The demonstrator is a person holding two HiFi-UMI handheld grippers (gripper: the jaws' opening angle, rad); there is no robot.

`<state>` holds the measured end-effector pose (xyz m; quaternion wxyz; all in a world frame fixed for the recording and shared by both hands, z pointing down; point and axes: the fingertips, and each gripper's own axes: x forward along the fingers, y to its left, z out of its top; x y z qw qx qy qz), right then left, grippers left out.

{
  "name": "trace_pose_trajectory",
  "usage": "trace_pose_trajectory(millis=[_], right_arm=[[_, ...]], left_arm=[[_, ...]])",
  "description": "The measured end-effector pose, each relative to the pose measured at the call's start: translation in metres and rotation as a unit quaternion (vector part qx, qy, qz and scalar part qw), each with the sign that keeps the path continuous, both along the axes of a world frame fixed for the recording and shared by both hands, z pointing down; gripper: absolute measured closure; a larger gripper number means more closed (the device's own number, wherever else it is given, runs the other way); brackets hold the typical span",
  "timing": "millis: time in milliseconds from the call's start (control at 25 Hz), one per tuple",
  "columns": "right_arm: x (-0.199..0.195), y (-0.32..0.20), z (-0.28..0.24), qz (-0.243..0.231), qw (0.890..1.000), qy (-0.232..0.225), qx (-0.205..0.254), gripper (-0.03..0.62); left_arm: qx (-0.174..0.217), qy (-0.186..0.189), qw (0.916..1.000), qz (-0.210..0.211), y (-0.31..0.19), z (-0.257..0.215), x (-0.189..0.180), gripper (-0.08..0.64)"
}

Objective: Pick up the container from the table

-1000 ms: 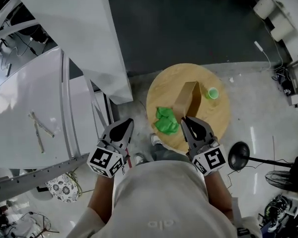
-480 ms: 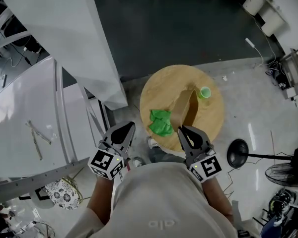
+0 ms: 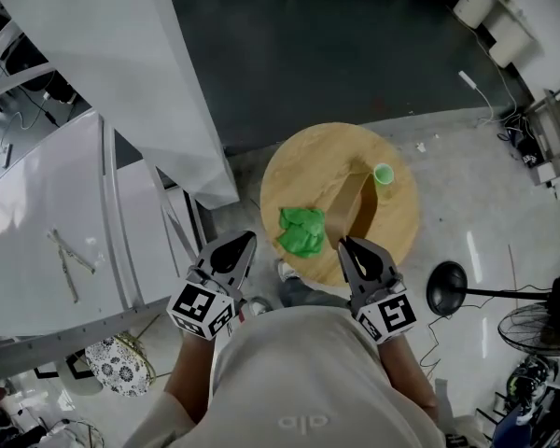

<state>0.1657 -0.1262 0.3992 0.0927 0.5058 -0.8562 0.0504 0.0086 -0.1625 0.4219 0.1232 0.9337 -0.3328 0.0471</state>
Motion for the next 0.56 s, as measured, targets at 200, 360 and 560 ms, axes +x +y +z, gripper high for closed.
trace_pose_trajectory(millis=[200,360,560], right_arm=[[0.0086,0.0003,0.004,0.011,1.0,-0.003,-0.007,0.549],[0.0101,0.0008,0.007,0.013,1.0,-0.005,-0.007,0.549],[0.0109,0.0008,0.0075,0.014,1.0,-0.004,-0.007,0.549]], left_arm=[[0.0,0.0,1.0,-0.002,0.0003,-0.0001,0.0008,0.545],[-0.001,-0.001,1.0,-0.002,0.0013,0.0022,0.0011,0.545],[-0.002,-0.001,1.0,-0.001,0.002,0.0029,0.0021,0.545]])
